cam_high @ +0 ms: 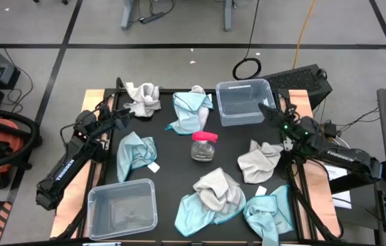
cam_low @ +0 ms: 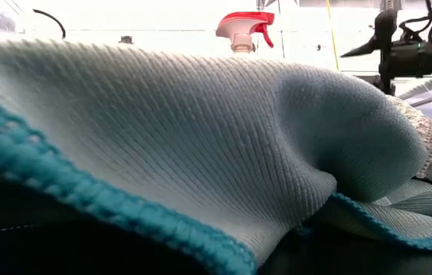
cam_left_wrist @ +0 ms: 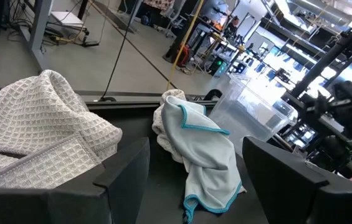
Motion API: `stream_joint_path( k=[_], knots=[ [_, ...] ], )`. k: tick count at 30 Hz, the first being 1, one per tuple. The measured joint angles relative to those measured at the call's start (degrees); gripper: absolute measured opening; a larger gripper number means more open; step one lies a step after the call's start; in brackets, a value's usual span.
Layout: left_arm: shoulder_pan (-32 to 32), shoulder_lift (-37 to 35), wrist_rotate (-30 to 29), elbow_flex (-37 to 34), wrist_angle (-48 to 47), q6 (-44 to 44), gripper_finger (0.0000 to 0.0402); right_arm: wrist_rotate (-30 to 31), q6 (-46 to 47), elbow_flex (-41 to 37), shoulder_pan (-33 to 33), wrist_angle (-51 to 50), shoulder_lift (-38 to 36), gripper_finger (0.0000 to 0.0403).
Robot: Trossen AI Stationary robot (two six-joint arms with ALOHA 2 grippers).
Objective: Sort microfiber towel by color & place in baskets
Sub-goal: Put the gray towel into the top transparent bin
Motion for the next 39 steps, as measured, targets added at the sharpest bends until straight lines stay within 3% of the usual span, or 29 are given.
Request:
stream_joint_path(
  k=[4,7,13,22,27,39],
  knots=[
    [0.01,0.0,0.0,0.0,-0.02,0.0,0.0262,-4.05,0.94,0.18,-0.01,11.28,4.29,0.0221],
    [0.0,0.0,0.02,0.0,-0.02,0.0,0.0262,-9.79,0.93,3.29,0.0,13.24,7.28,0.0221],
    [0.0,0.0,0.01,0.0,-0.02,-0.01,0.0262,-17.41,-5.36,14.16,0.0,5.15,12.84,0.0221],
    [0.0,0.0,0.0,0.0,-0.04,-0.01,0.0262,-30.14,-16.98,28.16,0.0,-15.23,15.46,0.0221],
    [0.0,0.0,0.0,0.0,-0.04,0.0,0.0262,-38.51,-18.82,30.14,0.0,-16.92,15.55,0.0221],
    [0.01,0.0,0.0,0.0,-0.04,-0.01,0.0262,-50.68,-22.78,30.23,1.61,-17.64,17.79,0.0221]
  ],
)
